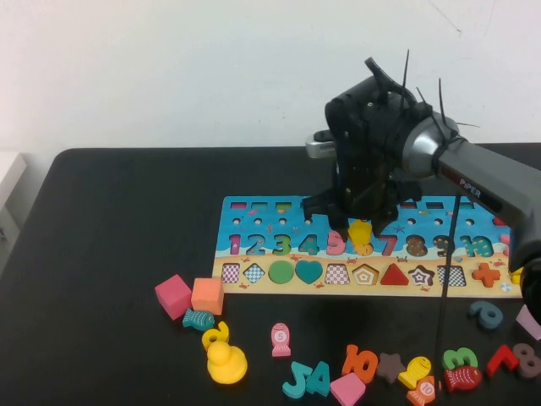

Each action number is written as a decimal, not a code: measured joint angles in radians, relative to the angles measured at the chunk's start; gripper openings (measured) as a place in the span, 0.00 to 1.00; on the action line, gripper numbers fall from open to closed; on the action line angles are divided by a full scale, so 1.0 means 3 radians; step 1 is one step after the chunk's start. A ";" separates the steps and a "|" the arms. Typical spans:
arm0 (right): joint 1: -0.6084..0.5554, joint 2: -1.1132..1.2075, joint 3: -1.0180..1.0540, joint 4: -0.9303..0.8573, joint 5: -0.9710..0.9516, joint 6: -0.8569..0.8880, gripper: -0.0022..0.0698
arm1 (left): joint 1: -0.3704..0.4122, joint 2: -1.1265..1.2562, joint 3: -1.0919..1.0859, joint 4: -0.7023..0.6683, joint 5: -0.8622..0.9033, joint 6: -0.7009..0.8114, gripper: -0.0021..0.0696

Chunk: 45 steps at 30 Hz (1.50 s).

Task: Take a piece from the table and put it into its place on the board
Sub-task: Place the "Pentagon" into the hole of the Pentagon

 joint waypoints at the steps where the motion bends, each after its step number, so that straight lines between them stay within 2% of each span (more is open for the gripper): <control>1: 0.0017 -0.0016 0.0000 -0.0014 0.0006 -0.0017 0.55 | 0.0000 0.0000 0.0000 0.0000 0.0000 0.0000 0.03; 10: 0.0187 -0.0067 0.0015 0.0009 0.0007 -0.0039 0.55 | 0.0000 0.0000 0.0000 0.0000 0.0000 0.0000 0.03; 33: 0.0187 -0.0737 0.1079 -0.0265 0.0006 0.0025 0.55 | 0.0000 0.0000 0.0000 0.0000 0.0000 0.0000 0.03; 45: 0.0176 -0.1039 0.1127 -0.0149 -0.0210 -0.0116 0.55 | 0.0000 0.0000 0.0000 0.0000 0.0000 0.0000 0.03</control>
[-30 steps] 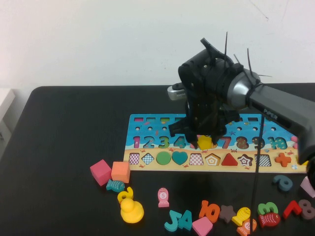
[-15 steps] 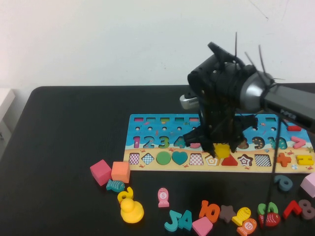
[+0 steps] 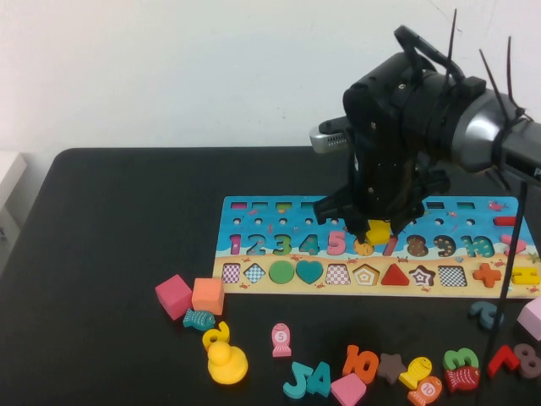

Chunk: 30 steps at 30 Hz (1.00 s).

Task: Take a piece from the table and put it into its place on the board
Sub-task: Place the "Pentagon" into the hole of the Pentagon

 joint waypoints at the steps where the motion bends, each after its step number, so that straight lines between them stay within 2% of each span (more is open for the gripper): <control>1: 0.0000 0.0016 0.0000 0.0000 -0.0026 -0.0005 0.55 | 0.0000 0.0000 0.0000 0.0000 0.0000 0.0000 0.03; 8: 0.0000 0.0048 0.0008 -0.0235 -0.0038 -0.0013 0.55 | 0.0000 0.0000 0.0000 0.0000 0.0000 -0.0006 0.03; 14: -0.0002 0.0048 0.0008 -0.0260 0.0193 0.0060 0.55 | 0.0000 0.0000 0.0000 0.0000 0.0000 -0.0006 0.03; 20: -0.0002 -0.0341 0.0417 -0.0208 0.0167 0.0143 0.55 | 0.0000 0.0000 0.0000 0.0000 0.0000 -0.0012 0.03; 26: -0.0002 -0.1088 0.1187 -0.0150 -0.0360 0.0122 0.55 | 0.0000 0.0000 0.0000 0.0000 0.0000 -0.0012 0.03; 30: -0.0002 -0.1149 0.1426 0.0008 -0.0956 0.0130 0.55 | 0.0000 0.0000 0.0000 0.0000 0.0000 -0.0012 0.03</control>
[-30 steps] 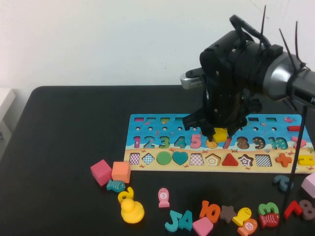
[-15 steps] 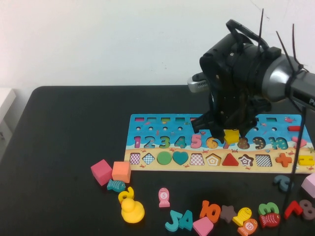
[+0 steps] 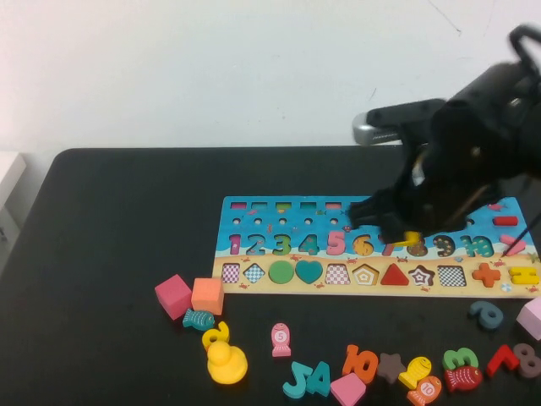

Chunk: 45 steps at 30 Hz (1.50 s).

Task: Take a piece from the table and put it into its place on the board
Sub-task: Place the "Pentagon" into the hole of the Pentagon

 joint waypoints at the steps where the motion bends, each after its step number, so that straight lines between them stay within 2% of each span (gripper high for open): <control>1: 0.0000 0.0051 0.0008 0.0060 -0.0116 0.0017 0.55 | 0.0000 0.0000 0.0000 0.0000 0.0000 0.0000 0.03; 6: 0.0000 0.0467 0.0022 0.0277 -0.0338 0.0052 0.55 | 0.0000 0.0000 0.0000 0.0000 0.0000 0.0000 0.03; 11: 0.0000 0.0933 -0.0080 0.0259 -0.0276 0.0058 0.55 | 0.0000 0.0000 0.0000 0.0000 0.0000 0.0000 0.03; 19: 0.0000 0.1401 -0.0905 0.0240 0.0201 0.0060 0.55 | 0.0000 0.0000 0.0000 0.0000 0.0006 0.0000 0.03; 24: 0.0000 0.1504 -0.1212 0.0149 0.0397 0.0060 0.55 | 0.0000 0.0000 0.0000 0.0000 0.0006 0.0000 0.03; 34: 0.0000 0.1533 -0.1233 -0.0395 0.0422 0.0054 0.55 | 0.0000 0.0000 0.0000 0.0000 0.0006 0.0000 0.03; 45: 0.0000 0.1533 -0.1240 -0.0166 0.0571 0.0118 0.55 | 0.0000 0.0000 0.0000 0.0000 0.0006 0.0000 0.03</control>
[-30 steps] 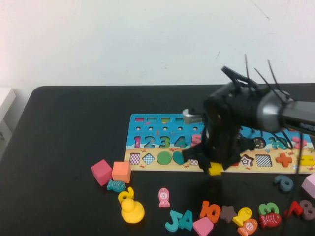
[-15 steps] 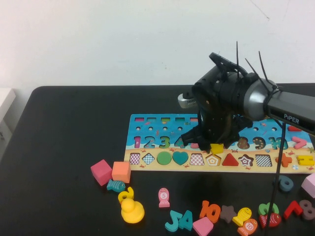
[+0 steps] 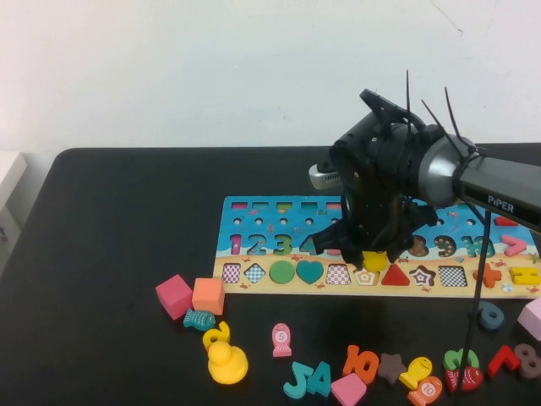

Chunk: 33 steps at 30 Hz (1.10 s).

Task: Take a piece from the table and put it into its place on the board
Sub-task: Place the "Pentagon" into the hole of the Pentagon

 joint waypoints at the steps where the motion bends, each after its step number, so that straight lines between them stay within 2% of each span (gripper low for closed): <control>1: 0.0000 0.0000 0.0000 0.0017 -0.0007 0.0045 0.55 | 0.0000 0.0000 0.0000 0.0000 0.0000 0.0000 0.03; 11: -0.0085 0.0208 -0.0013 0.0270 -0.0029 0.0185 0.55 | 0.0000 0.0000 0.0000 0.0000 0.0000 0.0000 0.03; 33: -0.0126 0.0223 -0.0013 0.0266 -0.0149 0.0212 0.55 | 0.0000 0.0000 0.0000 0.0000 0.0000 0.0000 0.03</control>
